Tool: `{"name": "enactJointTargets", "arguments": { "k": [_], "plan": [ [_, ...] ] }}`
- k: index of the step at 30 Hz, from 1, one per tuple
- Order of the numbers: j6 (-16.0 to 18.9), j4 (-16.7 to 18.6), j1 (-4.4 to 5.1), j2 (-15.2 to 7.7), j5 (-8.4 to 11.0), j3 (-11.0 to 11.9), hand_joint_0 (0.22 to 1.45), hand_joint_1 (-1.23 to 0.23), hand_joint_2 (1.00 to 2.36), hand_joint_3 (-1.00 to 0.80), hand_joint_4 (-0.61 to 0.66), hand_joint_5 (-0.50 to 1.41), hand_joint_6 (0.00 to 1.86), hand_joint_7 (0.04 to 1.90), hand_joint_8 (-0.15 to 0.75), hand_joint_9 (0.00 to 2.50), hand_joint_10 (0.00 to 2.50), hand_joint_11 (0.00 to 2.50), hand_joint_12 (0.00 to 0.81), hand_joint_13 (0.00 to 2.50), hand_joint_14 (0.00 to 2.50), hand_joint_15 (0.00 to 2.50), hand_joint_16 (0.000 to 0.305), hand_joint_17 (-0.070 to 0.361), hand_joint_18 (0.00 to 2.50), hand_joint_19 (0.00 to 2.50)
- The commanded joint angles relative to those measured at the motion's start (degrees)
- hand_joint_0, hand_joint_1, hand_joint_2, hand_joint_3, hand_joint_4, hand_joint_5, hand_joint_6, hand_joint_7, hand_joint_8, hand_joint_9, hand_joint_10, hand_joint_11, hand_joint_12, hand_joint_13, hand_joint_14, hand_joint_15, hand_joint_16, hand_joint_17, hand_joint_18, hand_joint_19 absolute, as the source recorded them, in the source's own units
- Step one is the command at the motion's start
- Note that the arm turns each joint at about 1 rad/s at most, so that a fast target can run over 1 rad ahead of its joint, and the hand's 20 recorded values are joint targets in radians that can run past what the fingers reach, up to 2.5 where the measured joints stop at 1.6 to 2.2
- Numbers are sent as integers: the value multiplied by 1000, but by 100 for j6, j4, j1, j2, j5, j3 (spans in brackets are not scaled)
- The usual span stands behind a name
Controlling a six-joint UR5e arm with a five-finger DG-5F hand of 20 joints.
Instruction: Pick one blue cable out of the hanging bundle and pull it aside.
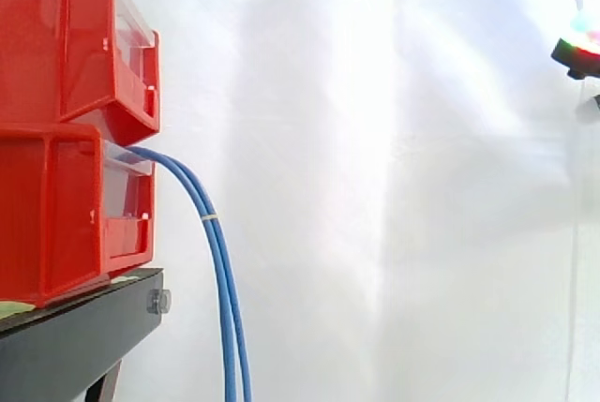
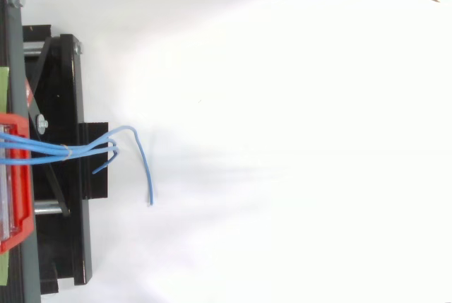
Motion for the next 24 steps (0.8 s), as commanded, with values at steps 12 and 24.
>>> {"name": "enactJointTargets", "arguments": {
  "k": [12, 24],
  "plan": [
    [0, 0, -7, 0, 0, 0, 485, -778, 1000, -500, 135, -225, 501, 655, 217, 470, 0, 26, 300, 111, 0, 40, 53, 120, 0, 102],
    [0, 0, 1, 0, 0, 0, 451, -679, 1000, -500, 127, -248, 501, 631, 223, 356, 0, 0, 314, 76, 0, 25, 56, 126, 0, 110]
  ]
}}
